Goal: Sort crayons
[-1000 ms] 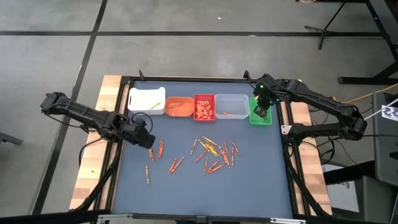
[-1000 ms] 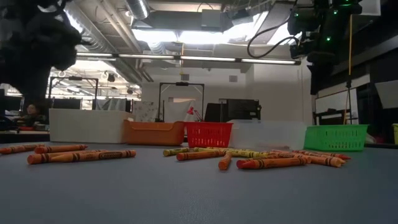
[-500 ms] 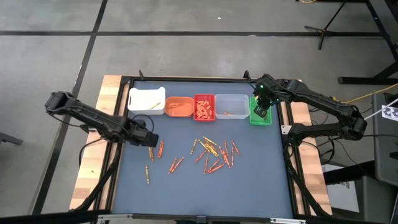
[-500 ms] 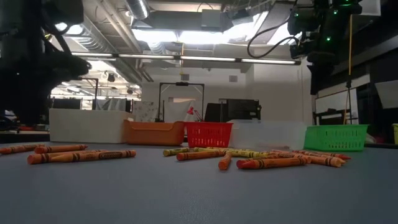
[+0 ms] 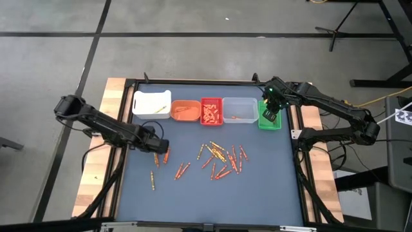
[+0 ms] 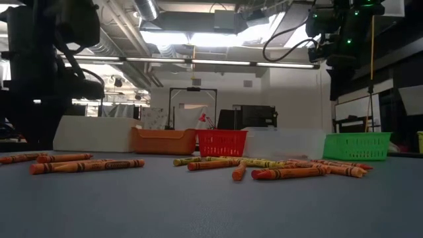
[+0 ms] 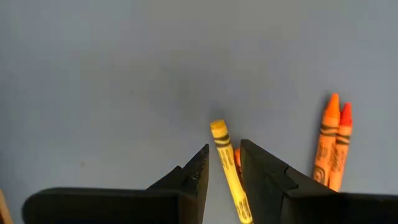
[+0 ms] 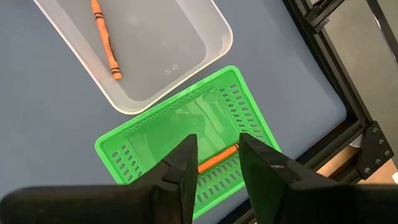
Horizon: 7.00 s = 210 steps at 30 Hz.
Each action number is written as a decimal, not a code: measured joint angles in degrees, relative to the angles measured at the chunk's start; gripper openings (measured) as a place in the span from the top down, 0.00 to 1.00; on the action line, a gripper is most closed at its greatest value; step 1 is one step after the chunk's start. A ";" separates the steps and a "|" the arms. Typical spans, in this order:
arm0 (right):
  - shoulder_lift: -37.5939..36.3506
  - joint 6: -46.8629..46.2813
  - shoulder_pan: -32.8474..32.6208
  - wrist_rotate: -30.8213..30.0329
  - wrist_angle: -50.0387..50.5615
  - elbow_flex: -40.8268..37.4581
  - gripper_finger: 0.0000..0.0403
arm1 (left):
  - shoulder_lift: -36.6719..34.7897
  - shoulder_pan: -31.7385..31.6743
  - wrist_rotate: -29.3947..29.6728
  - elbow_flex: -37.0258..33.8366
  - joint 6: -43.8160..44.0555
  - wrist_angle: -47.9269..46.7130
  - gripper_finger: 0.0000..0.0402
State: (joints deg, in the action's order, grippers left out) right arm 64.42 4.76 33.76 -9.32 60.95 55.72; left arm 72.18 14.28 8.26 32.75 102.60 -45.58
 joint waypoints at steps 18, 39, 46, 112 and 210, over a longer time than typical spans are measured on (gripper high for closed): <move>0.00 -0.01 0.02 0.00 0.04 0.00 0.71 | 5.30 0.00 1.52 0.11 5.32 0.39 0.81; 0.00 0.00 0.02 0.00 0.02 0.00 0.71 | 5.38 0.04 3.74 0.12 3.45 0.15 0.97; 0.00 0.02 0.00 -0.02 0.02 0.00 0.71 | 2.69 -0.06 5.21 -0.17 -1.31 -0.33 0.98; 4.06 -16.86 -22.78 20.22 -15.09 0.04 0.71 | -18.52 -36.21 25.31 0.02 -101.73 31.66 0.96; 35.71 -72.64 -51.10 6.69 -23.85 0.20 0.71 | -18.51 -37.99 23.83 0.01 -101.26 29.55 0.75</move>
State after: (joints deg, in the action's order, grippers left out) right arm 100.14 -67.88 -17.34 -2.63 37.10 55.92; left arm 53.67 -23.70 32.08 32.76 1.34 -16.03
